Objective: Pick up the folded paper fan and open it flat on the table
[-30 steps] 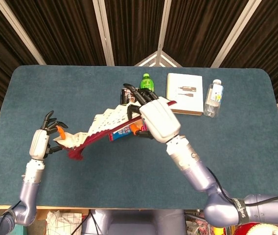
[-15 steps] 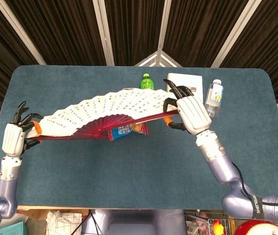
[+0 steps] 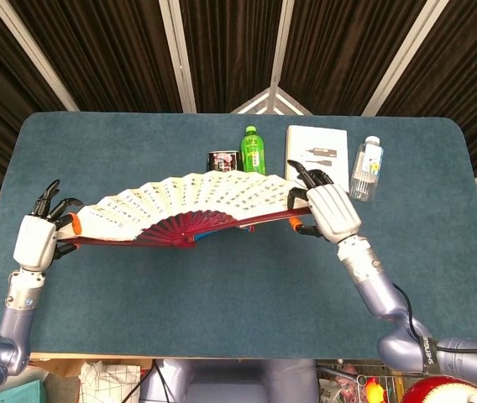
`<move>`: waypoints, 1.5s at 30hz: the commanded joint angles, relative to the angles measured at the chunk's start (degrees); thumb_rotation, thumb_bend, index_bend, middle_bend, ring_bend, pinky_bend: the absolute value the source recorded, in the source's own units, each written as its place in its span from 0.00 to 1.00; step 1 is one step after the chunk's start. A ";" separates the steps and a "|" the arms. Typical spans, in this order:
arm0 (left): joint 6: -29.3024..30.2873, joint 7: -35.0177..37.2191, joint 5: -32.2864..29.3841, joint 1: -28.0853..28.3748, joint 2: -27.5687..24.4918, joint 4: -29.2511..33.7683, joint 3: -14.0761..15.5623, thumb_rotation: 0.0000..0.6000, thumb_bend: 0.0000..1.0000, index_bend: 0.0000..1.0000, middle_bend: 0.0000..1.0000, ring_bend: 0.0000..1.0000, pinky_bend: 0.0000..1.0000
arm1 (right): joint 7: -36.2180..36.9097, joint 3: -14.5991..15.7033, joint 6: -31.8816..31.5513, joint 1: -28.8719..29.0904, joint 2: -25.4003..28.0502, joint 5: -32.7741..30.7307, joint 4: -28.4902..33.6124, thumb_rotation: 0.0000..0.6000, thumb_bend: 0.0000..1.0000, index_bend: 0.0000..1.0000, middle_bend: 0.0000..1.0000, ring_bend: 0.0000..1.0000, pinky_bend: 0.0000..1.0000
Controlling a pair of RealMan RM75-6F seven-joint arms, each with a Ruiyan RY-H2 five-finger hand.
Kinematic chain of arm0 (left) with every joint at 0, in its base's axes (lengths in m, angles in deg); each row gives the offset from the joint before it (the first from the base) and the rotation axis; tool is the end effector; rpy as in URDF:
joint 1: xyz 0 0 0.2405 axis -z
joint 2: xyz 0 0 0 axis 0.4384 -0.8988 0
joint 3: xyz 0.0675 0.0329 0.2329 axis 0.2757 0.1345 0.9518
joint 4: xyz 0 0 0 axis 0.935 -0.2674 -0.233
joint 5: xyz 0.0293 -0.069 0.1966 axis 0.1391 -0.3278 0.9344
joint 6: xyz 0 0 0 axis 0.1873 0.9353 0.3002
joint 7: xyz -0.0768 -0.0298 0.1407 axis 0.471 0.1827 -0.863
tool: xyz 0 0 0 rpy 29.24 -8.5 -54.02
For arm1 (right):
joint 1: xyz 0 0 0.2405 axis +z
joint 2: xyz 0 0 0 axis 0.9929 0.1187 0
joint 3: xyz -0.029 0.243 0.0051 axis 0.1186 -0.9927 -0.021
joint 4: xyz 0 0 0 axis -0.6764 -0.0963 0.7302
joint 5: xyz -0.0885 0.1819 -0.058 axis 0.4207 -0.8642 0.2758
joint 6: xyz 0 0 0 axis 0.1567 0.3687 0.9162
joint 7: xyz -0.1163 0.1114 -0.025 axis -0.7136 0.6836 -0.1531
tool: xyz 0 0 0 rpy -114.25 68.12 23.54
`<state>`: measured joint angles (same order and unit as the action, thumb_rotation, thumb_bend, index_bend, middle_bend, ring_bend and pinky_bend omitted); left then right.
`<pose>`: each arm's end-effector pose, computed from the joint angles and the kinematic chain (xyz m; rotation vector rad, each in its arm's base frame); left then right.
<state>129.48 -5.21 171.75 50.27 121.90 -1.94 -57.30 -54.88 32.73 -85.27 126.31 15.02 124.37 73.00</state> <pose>-0.2917 0.3218 0.0730 -1.4308 -0.6172 -1.3588 -0.0963 -0.3648 0.0779 1.6846 -0.9601 1.2724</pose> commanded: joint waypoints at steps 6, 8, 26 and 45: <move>-5.55 -2.76 -0.07 -0.62 -5.10 8.20 2.53 1.00 0.23 0.14 0.00 0.00 0.03 | -7.93 2.13 4.10 0.80 0.58 -4.14 -1.54 1.00 0.34 0.35 0.10 0.16 0.12; -5.78 -4.05 -0.31 -0.86 -6.46 10.83 2.59 1.00 0.21 0.13 0.00 0.00 0.03 | -9.61 2.33 4.30 0.91 0.71 -4.89 -1.53 1.00 0.33 0.32 0.10 0.16 0.11; -6.75 -6.81 -1.30 -2.29 -8.98 16.44 3.23 1.00 0.20 0.12 0.00 0.00 0.03 | -31.02 8.29 10.40 4.12 9.37 -19.70 -0.66 1.00 0.25 0.07 0.06 0.12 0.09; -7.88 -35.08 -18.64 -15.35 -28.40 57.43 2.21 1.00 0.20 0.09 0.00 0.00 0.00 | -4.94 12.53 -10.41 -15.15 12.66 0.46 9.11 1.00 0.25 0.07 0.06 0.15 0.11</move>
<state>123.60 -29.29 162.43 40.02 102.38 39.33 -54.28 -71.87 42.10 -87.25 120.44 28.65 112.98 80.18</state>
